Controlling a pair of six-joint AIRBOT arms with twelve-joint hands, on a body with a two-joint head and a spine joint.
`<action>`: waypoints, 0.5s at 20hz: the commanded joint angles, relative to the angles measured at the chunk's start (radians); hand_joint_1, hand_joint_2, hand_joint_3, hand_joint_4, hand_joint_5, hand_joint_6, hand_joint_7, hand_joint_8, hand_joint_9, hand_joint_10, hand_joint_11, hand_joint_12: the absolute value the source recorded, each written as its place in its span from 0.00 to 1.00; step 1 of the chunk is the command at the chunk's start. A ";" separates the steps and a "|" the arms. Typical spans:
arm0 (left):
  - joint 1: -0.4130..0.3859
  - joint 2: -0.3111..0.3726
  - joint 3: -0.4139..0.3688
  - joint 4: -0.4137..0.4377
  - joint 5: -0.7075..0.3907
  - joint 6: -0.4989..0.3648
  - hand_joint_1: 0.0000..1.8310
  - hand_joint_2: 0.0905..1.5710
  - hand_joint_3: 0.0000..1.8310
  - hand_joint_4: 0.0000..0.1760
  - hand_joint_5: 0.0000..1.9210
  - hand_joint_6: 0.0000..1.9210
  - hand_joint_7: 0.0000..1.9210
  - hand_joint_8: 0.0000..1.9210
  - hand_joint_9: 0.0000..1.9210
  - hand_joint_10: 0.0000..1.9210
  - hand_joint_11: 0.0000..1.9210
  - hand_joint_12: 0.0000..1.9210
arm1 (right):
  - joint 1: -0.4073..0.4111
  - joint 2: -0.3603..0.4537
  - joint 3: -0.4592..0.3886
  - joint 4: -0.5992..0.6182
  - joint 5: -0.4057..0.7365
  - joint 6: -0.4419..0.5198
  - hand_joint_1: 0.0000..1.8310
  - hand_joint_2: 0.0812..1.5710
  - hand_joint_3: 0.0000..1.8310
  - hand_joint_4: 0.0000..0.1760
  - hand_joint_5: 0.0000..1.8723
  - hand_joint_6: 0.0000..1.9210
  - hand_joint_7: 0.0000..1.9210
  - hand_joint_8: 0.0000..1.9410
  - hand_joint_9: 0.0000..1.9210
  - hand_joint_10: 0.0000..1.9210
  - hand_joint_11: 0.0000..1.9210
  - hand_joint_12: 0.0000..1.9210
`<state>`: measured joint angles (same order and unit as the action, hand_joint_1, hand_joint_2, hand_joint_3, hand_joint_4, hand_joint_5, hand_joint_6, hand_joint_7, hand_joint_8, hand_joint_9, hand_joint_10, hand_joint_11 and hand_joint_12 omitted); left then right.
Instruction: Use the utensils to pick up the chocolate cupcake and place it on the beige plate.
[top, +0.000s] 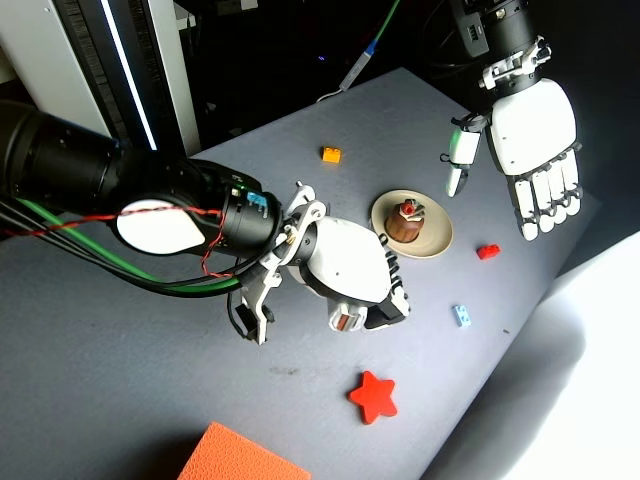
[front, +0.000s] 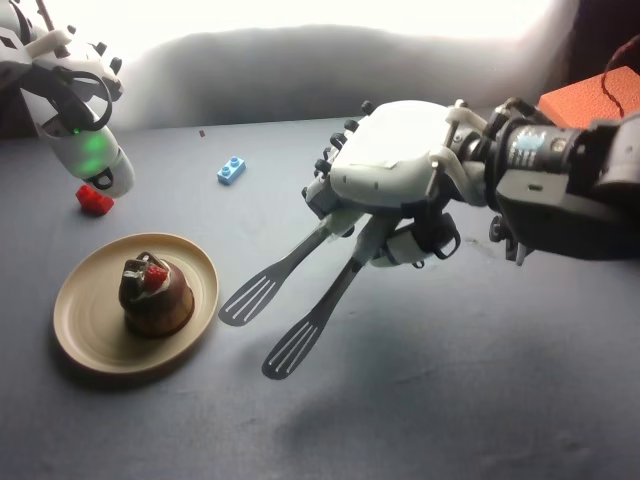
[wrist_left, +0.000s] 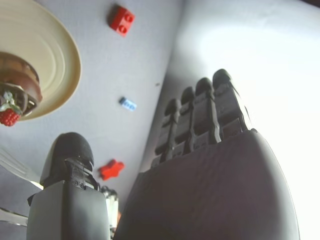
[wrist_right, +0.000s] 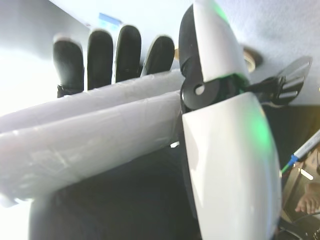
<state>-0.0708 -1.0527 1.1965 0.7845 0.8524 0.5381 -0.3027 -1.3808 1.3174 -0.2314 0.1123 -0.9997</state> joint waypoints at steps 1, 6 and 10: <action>-0.008 0.013 0.003 0.064 -0.029 0.006 0.18 0.70 0.00 0.00 0.00 0.00 0.01 0.00 0.02 0.00 0.00 0.00 | -0.003 0.007 -0.009 0.005 0.123 -0.003 0.58 0.80 0.00 0.00 0.36 0.74 0.28 0.57 0.25 0.74 0.25 0.92; -0.008 0.013 0.004 0.064 -0.029 0.006 0.18 0.70 0.00 0.00 0.00 0.00 0.01 0.00 0.02 0.00 0.00 0.01 | -0.049 0.024 -0.024 0.024 0.180 -0.053 0.59 0.79 0.00 0.00 0.37 0.72 0.31 0.52 0.28 0.68 0.27 0.89; -0.008 0.013 0.004 0.064 -0.029 0.006 0.20 0.70 0.00 0.00 0.00 0.00 0.02 0.00 0.02 0.00 0.00 0.01 | -0.083 0.024 -0.025 0.133 0.194 -0.194 0.61 0.81 0.00 0.01 0.34 0.74 0.36 0.78 0.27 0.69 0.25 0.88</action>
<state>-0.0708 -1.0527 1.1965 0.7845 0.8532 0.5381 -0.3969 -1.3636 1.2961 -0.0956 0.1955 -1.1854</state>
